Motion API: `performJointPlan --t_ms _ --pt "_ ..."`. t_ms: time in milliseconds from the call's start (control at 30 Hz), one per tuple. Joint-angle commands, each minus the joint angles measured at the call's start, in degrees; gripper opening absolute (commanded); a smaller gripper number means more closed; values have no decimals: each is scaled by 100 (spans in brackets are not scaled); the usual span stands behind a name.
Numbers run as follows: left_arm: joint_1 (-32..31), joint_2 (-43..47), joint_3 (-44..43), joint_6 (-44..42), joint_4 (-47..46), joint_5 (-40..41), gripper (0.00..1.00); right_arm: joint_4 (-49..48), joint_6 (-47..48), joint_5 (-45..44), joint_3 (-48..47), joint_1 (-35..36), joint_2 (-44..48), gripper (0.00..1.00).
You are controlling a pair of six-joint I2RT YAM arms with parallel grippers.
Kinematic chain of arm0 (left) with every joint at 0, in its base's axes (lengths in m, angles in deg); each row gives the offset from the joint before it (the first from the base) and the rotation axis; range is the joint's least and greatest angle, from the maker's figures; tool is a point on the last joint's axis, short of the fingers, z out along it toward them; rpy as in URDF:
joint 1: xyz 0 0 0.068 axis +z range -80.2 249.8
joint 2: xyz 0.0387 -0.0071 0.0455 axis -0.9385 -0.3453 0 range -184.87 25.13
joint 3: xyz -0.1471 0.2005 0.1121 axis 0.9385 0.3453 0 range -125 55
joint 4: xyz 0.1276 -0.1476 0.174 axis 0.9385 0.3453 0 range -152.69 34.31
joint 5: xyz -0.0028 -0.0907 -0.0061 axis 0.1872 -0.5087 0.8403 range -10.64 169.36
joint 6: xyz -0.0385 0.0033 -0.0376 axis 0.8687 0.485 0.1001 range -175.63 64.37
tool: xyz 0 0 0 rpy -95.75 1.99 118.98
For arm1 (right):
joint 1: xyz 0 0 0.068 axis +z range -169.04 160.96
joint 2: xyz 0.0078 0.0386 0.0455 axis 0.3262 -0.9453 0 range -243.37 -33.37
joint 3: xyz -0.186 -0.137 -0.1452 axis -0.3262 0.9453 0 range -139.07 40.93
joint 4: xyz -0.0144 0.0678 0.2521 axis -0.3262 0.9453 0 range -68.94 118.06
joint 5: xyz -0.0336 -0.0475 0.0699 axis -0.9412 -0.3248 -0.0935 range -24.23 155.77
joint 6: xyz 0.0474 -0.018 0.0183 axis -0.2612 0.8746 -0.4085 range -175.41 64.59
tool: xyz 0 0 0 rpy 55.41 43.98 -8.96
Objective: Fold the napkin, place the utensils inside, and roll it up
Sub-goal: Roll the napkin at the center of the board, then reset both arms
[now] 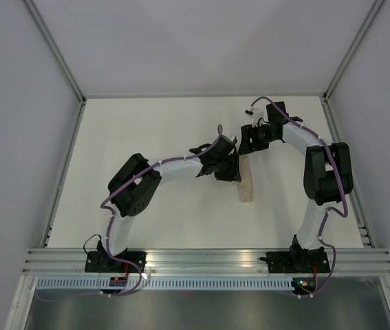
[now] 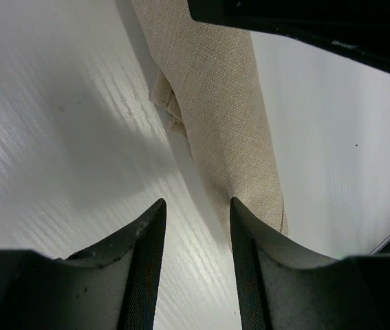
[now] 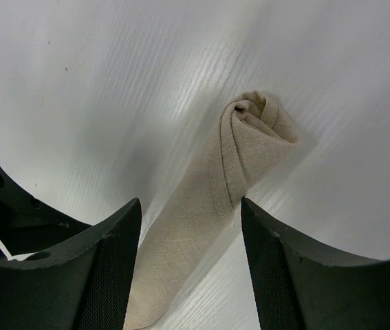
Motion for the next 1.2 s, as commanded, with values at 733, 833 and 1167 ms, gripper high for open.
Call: performJointPlan --t_ms 733,833,1167 --pt "649 1259 244 -654 173 -295 49 570 -8 618 -698 -115 780 72" --pt "939 1962 525 -962 313 -304 50 694 -96 916 -742 -405 1166 72" --pt "1520 4590 1624 -1964 973 -181 55 1326 781 988 320 -2821 3460 75"
